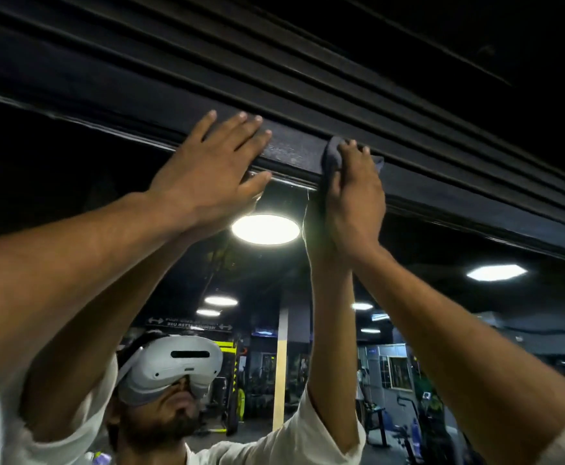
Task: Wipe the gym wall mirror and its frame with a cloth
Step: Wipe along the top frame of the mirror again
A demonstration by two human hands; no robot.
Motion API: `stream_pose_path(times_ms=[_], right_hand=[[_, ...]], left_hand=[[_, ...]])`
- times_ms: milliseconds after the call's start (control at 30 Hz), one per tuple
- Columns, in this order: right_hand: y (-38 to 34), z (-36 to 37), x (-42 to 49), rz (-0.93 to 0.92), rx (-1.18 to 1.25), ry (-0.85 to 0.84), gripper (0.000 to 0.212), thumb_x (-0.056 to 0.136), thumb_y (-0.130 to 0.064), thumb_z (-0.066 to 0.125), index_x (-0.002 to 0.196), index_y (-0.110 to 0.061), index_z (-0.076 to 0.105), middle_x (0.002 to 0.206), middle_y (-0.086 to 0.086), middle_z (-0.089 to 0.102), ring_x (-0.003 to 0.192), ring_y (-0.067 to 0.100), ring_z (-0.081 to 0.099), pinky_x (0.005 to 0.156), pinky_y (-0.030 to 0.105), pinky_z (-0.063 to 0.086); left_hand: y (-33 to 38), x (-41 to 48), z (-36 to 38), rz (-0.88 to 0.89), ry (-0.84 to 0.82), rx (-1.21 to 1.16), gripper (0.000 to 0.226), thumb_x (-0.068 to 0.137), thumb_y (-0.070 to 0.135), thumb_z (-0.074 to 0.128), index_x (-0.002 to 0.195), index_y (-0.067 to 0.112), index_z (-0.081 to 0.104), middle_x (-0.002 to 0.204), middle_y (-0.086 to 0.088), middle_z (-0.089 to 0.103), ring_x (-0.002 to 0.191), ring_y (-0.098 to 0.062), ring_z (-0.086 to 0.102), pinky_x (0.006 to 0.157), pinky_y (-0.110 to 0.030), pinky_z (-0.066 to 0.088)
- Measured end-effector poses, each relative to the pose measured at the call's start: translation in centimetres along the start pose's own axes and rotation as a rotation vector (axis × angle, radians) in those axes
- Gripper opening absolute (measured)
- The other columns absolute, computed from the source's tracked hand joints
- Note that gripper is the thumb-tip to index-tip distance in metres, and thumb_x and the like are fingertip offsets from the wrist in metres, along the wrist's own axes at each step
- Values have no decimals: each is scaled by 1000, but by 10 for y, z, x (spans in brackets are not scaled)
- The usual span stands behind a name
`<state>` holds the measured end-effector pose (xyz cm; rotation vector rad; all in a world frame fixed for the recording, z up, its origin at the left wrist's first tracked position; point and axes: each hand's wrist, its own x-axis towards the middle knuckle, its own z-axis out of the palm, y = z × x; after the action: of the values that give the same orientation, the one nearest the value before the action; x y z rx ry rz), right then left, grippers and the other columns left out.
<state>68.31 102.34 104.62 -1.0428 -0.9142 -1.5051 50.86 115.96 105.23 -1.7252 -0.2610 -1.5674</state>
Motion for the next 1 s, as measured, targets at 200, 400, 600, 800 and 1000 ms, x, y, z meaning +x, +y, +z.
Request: stream_pose_path(times_ms=[200, 400, 600, 800, 1000], right_hand=[[-51, 6, -28, -124, 21, -127, 70, 99, -52, 30, 155, -15, 50, 163, 6, 45, 154, 22, 36, 123, 34, 24], [-38, 7, -43, 289, 0, 109, 56, 100, -43, 30, 148, -28, 54, 153, 2, 57, 140, 26, 55, 111, 54, 49], [-144, 52, -41, 167, 25, 80, 41, 103, -41, 37, 133, -31, 63, 131, 5, 71, 119, 28, 69, 96, 51, 56], [-135, 39, -7, 198, 23, 196, 29, 111, -38, 43, 131, -31, 64, 108, 7, 75, 92, 30, 72, 80, 53, 59], [-180, 75, 3, 124, 49, 35, 26, 107, -21, 47, 122, -23, 68, 118, 6, 72, 105, 27, 69, 88, 42, 56]], left_hand=[[-32, -3, -18, 178, -82, 20, 84, 98, 68, 10, 171, 27, 5, 180, 2, 3, 165, -14, -1, 134, -42, 0], [-149, -44, -45, 197, -75, 68, 86, 98, 75, 9, 171, 31, 3, 179, 3, 2, 164, -10, -2, 134, -44, 2], [-152, -51, -46, 168, -81, 8, 90, 95, 72, 6, 172, 26, 10, 180, 1, 6, 165, -13, -2, 133, -44, -2], [-155, -58, -46, 183, -86, -30, 90, 94, 71, 3, 172, 26, 5, 180, 2, 0, 164, -12, -7, 133, -44, -6], [-157, -56, -44, 177, -88, -56, 87, 97, 70, 7, 172, 27, 4, 180, 2, -3, 164, -12, -9, 133, -44, -8]])
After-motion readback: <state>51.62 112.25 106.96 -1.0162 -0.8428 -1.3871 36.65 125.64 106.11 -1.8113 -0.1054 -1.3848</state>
